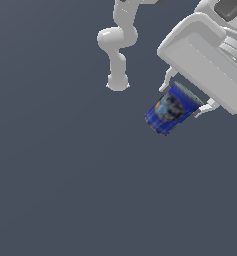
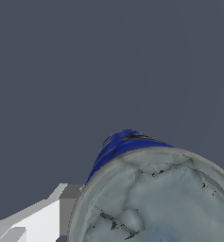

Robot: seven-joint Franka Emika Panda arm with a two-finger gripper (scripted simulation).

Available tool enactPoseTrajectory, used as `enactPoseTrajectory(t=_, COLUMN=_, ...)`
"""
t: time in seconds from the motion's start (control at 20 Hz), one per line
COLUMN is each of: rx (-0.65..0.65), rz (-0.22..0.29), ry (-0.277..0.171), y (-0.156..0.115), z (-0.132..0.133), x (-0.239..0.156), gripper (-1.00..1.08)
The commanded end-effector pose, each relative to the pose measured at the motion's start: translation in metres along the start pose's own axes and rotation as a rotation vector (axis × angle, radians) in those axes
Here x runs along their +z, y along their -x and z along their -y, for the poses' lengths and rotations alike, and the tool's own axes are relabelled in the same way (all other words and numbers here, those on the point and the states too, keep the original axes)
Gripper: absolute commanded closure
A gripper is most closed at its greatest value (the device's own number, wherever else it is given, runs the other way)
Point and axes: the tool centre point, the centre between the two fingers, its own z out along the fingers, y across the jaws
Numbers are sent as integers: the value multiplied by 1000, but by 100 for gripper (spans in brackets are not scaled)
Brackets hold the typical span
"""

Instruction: Pick up the object and move it to a goal position.

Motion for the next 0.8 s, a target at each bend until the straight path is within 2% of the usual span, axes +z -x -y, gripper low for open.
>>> enactPoseTrajectory(t=0.0, rx=-8, rz=-14, ry=10, y=-4, z=3, x=-13, gripper=108)
enactPoseTrajectory(t=0.75, rx=-36, rz=-42, ry=39, y=-13, z=17, x=-39, gripper=108)
